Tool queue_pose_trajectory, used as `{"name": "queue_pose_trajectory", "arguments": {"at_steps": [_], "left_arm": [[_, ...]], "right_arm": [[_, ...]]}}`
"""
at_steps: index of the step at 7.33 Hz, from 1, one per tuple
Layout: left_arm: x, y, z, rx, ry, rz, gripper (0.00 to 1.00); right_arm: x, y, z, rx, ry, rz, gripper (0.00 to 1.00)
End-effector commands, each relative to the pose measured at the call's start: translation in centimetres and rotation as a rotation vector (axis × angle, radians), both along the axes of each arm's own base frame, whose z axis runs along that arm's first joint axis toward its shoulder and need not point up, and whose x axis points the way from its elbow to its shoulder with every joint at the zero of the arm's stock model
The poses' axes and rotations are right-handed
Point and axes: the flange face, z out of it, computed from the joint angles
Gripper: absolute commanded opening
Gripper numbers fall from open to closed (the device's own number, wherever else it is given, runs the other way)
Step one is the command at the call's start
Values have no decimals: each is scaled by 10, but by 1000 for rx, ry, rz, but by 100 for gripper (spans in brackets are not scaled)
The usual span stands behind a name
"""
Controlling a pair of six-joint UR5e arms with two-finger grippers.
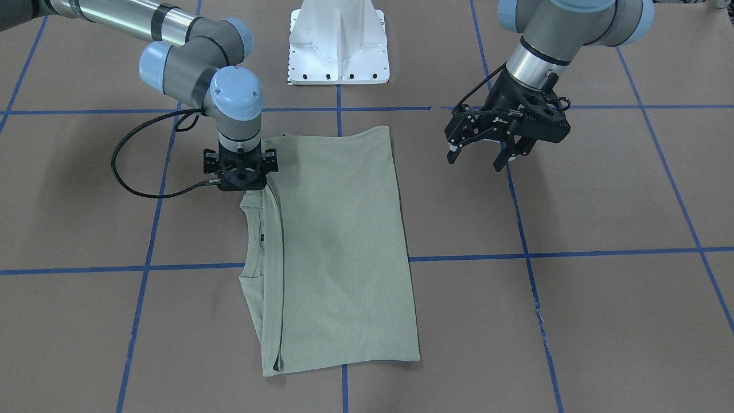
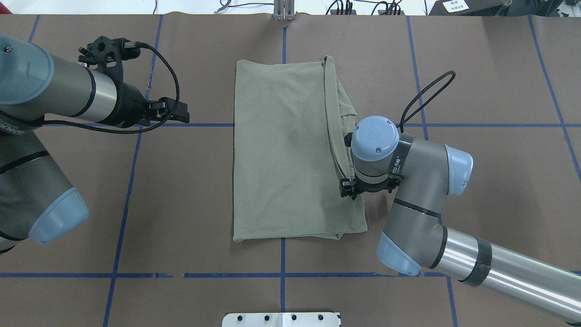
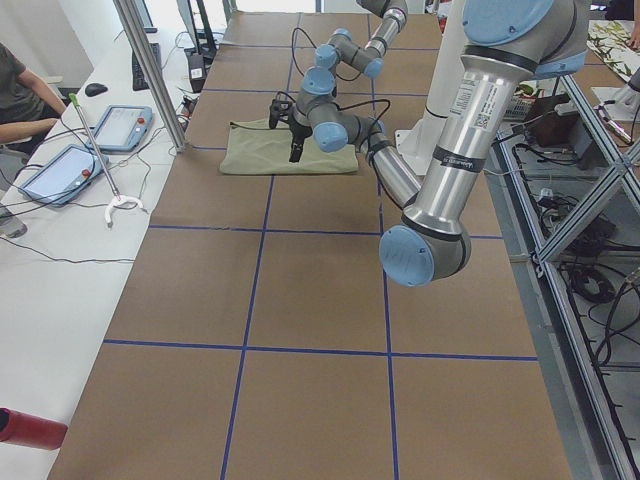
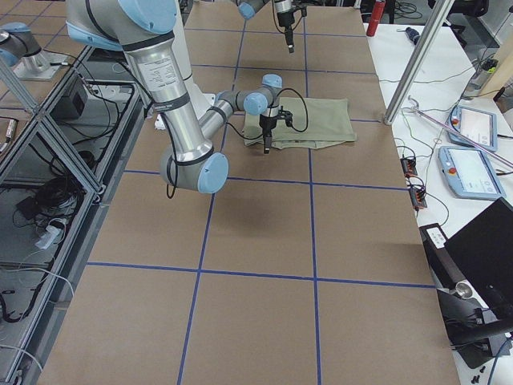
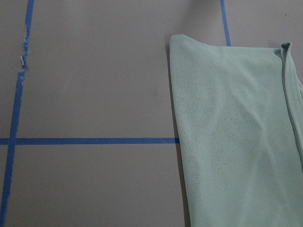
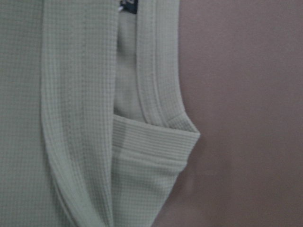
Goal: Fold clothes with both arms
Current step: 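Slide the right gripper along the bundle's side edge toward the far end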
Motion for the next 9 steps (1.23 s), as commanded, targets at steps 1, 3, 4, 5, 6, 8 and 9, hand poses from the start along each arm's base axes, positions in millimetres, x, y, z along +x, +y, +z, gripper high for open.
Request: {"name": "queue_pose_trajectory", "arguments": {"at_steps": [1, 3, 4, 5, 6, 8, 9], "left_arm": [[0, 0, -1, 0, 2, -1, 100], [0, 0, -1, 0, 2, -1, 100], [0, 0, -1, -1, 1, -1, 100], [0, 1, -1, 1, 0, 2, 100], [0, 0, 2, -1, -3, 3, 100], [0, -1, 5, 0, -6, -1, 100], [-1, 0, 3, 3, -4, -4, 100]], "right_arm": [[34, 10, 12, 10, -9, -5, 100], [38, -2, -7, 19, -41, 11, 100], [34, -15, -28, 34, -61, 27, 100], [18, -37, -48, 46, -74, 42, 100], [-1, -58, -66, 53, -70, 48, 100], [-7, -71, -80, 103, -78, 16, 100], [-15, -85, -68, 151, -92, 18, 100]]}}
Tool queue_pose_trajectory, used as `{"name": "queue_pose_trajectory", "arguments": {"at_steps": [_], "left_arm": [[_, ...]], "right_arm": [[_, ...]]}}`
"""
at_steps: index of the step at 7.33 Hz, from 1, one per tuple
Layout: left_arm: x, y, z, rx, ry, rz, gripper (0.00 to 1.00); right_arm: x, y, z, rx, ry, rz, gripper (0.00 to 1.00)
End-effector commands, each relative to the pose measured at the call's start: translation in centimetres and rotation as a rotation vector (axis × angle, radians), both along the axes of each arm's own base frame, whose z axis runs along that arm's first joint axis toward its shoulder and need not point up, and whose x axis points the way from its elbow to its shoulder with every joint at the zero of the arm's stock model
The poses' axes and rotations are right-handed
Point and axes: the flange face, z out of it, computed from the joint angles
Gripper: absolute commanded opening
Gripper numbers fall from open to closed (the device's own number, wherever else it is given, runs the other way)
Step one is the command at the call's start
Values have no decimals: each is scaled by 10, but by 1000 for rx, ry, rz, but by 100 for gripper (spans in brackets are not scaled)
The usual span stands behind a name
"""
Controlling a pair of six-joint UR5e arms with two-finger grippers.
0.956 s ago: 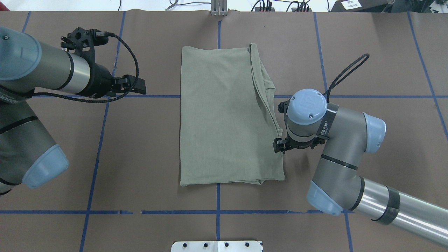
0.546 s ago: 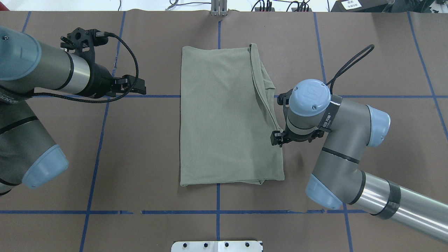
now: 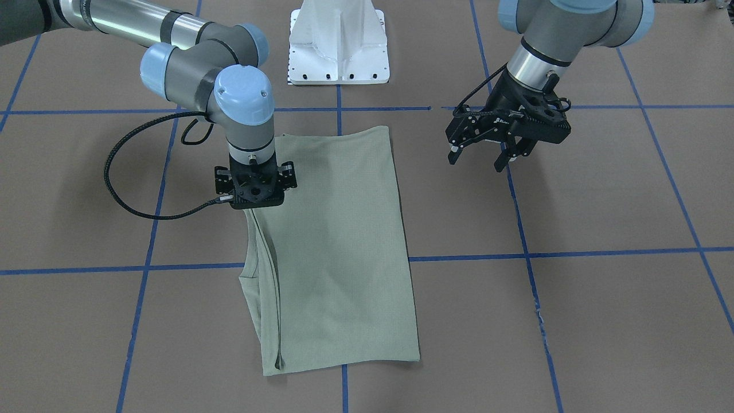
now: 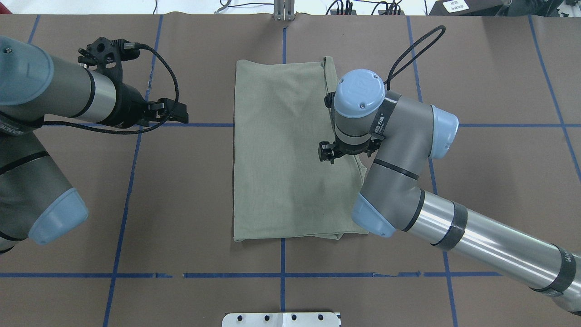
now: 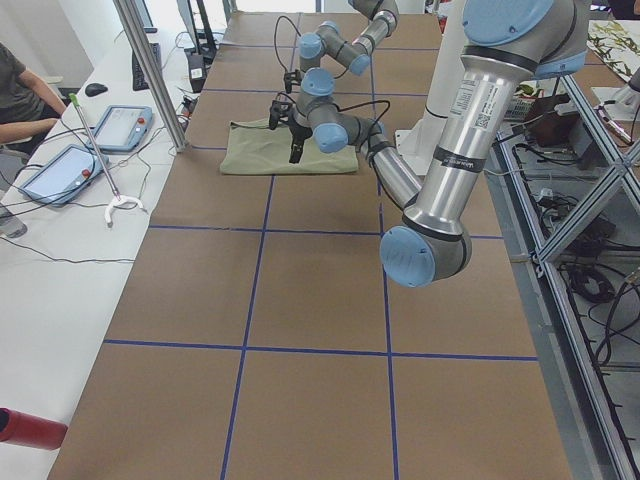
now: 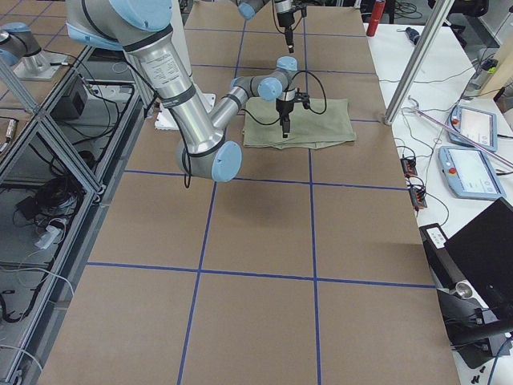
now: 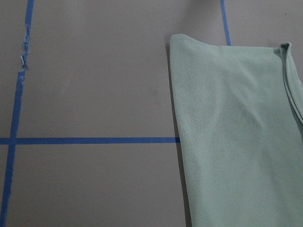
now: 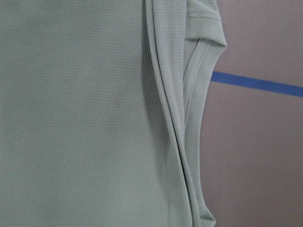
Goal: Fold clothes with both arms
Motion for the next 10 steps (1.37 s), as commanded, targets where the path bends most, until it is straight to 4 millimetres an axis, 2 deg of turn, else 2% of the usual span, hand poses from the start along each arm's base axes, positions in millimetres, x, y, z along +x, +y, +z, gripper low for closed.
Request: {"name": "queue_pose_trajectory", "arguments": {"at_steps": [1, 2, 3, 5, 7, 10], "left_arm": [[-1, 0, -1, 6, 0, -9, 100], [-2, 0, -7, 14, 8, -10, 100], [-1, 0, -9, 17, 11, -10, 100], [-3, 1, -16, 27, 21, -10, 100], [-4, 2, -21, 35, 29, -10, 100], [-3, 2, -22, 36, 30, -10, 100]], "right_arm": [[-17, -32, 28, 66, -18, 1, 100], [-25, -52, 32, 69, -14, 10, 100], [-17, -71, 35, 68, -1, 26, 100], [-18, -92, 41, 64, 28, 21, 100], [-12, -100, 45, 62, 33, 25, 100], [10, -117, 49, 63, 28, 19, 100]]}}
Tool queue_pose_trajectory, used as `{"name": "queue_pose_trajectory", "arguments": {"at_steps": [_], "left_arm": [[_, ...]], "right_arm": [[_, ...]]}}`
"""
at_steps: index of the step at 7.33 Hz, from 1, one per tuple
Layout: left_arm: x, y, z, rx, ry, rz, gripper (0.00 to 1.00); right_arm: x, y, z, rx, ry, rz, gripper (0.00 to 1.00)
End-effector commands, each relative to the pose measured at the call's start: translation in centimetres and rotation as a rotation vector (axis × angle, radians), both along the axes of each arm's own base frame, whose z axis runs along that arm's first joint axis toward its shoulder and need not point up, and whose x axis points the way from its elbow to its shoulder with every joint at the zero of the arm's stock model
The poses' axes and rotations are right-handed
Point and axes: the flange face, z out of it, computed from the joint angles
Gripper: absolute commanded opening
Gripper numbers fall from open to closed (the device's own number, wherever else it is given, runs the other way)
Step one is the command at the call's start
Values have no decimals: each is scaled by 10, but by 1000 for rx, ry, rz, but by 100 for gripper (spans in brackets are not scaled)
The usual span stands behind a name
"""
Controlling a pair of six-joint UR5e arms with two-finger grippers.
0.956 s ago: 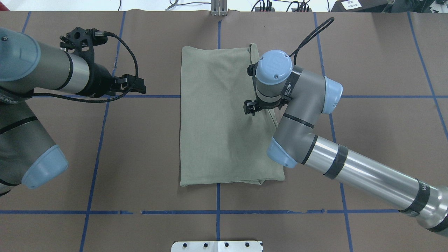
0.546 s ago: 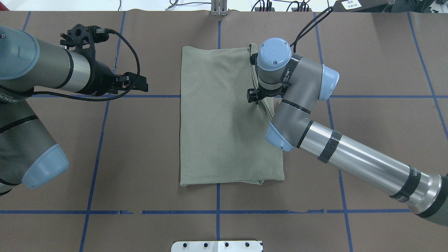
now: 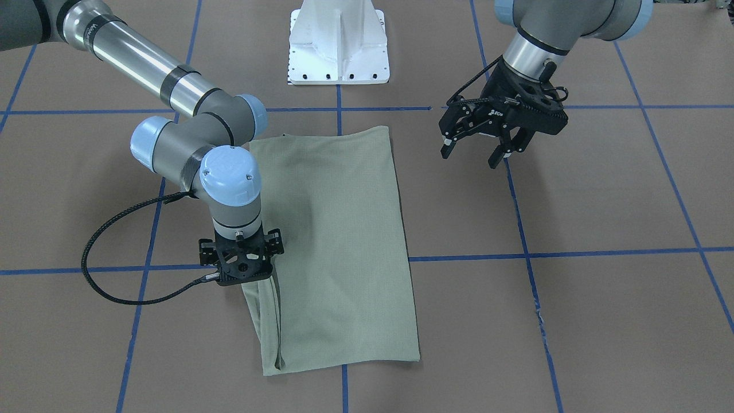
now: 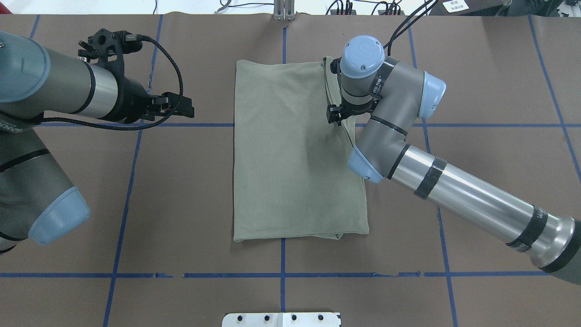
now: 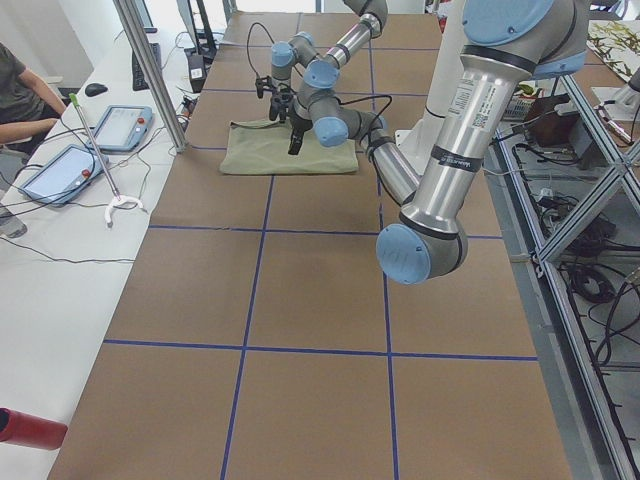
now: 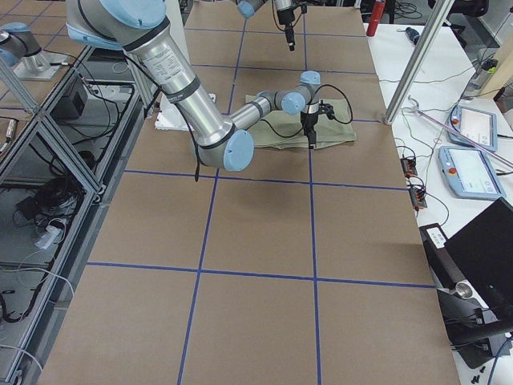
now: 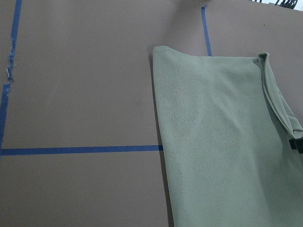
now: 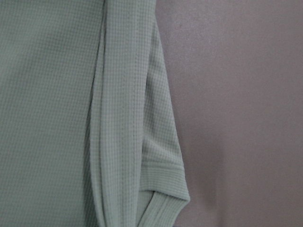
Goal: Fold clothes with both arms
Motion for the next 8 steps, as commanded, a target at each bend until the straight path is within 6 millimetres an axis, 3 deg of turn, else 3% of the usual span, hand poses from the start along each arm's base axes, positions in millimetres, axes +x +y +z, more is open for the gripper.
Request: {"name": "queue_pose_trajectory", "arguments": {"at_steps": [1, 2, 4, 7, 8], "left_arm": [[1, 0, -2, 2, 4, 1, 100], [2, -1, -6, 1, 10, -2, 100], [5, -2, -8, -4, 14, -1, 100], [5, -2, -12, -30, 30, -15, 100], [12, 2, -16, -73, 54, -16, 100]], "right_arm": [[16, -10, 17, -10, 12, -9, 100], [19, -9, 36, -27, 32, -12, 100], [32, -20, 35, -26, 21, -18, 100], [34, -22, 7, -27, -40, -28, 100], [41, -14, -19, -24, -97, -45, 100]]}}
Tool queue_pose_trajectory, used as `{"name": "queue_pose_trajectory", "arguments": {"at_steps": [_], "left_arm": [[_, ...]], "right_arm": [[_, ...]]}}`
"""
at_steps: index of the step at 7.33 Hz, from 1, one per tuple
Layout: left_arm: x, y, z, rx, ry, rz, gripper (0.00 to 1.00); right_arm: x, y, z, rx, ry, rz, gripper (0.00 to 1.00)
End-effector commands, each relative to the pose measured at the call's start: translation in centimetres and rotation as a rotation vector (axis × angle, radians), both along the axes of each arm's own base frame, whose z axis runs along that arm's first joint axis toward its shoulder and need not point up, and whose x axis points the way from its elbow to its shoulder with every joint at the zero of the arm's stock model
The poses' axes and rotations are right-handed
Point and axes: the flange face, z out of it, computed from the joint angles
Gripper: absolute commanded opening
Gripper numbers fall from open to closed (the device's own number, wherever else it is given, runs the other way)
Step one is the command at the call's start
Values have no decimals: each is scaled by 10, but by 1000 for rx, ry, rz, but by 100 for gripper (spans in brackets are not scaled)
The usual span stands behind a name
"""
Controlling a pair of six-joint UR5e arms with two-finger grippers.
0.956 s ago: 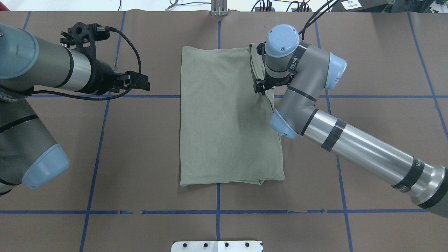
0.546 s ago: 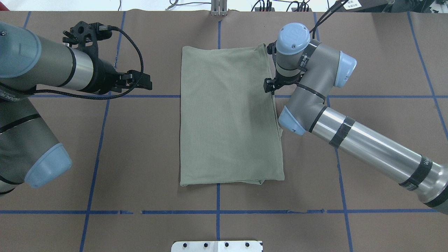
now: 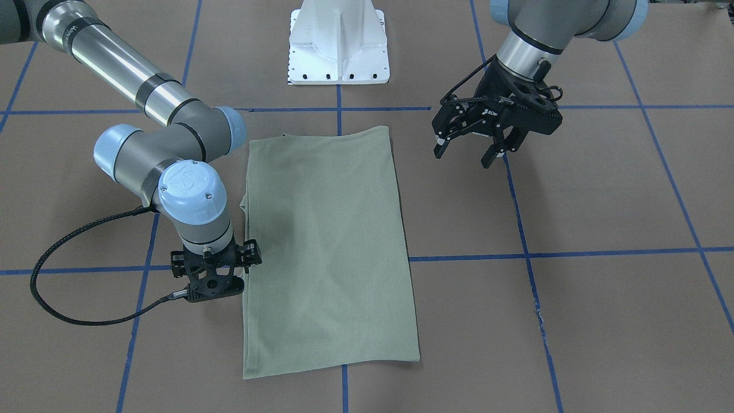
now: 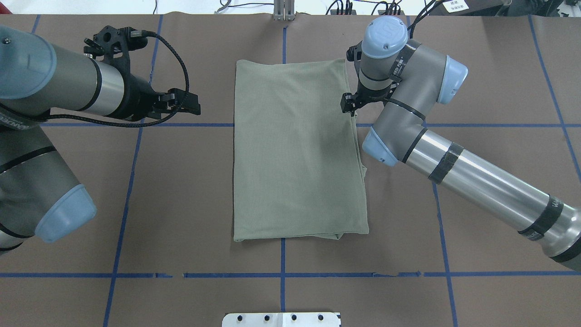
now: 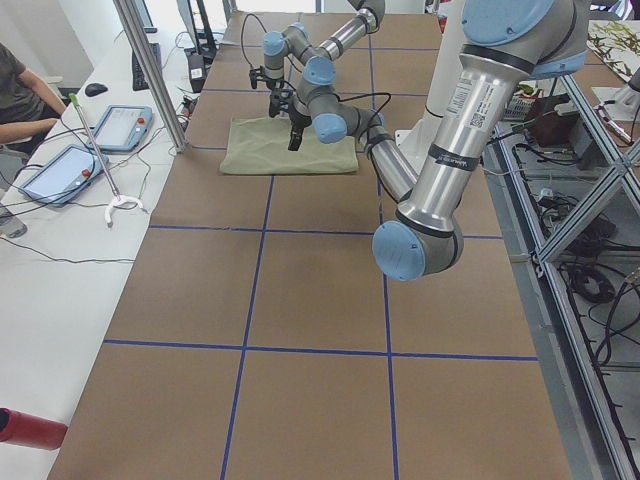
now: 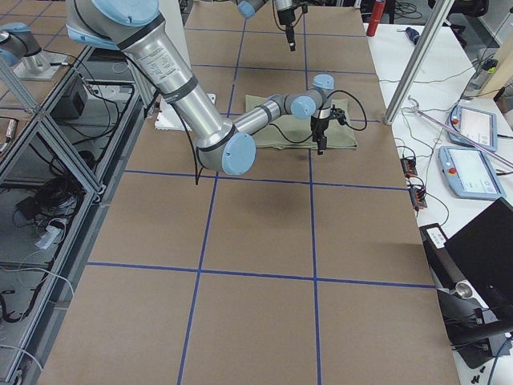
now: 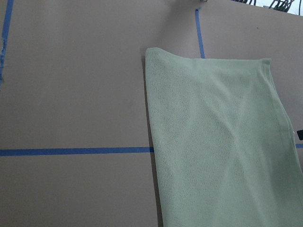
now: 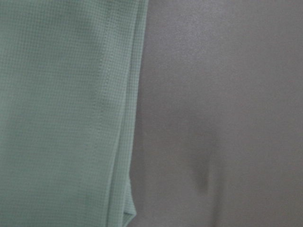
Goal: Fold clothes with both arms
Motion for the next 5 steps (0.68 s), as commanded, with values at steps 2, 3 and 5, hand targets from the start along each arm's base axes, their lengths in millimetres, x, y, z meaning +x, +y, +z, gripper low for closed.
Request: {"name": "queue_pose_trajectory", "arguments": {"at_steps": [2, 3, 5], "left_arm": [[53, 37, 1, -169, 50, 34, 100], [80, 61, 1, -300, 80, 30, 100], [113, 93, -1, -369, 85, 21, 100]], "right_arm": [[30, 34, -57, -13, -152, 29, 100], [50, 57, -68, -22, -197, 40, 100], [77, 88, -96, -67, -209, 50, 100]]}}
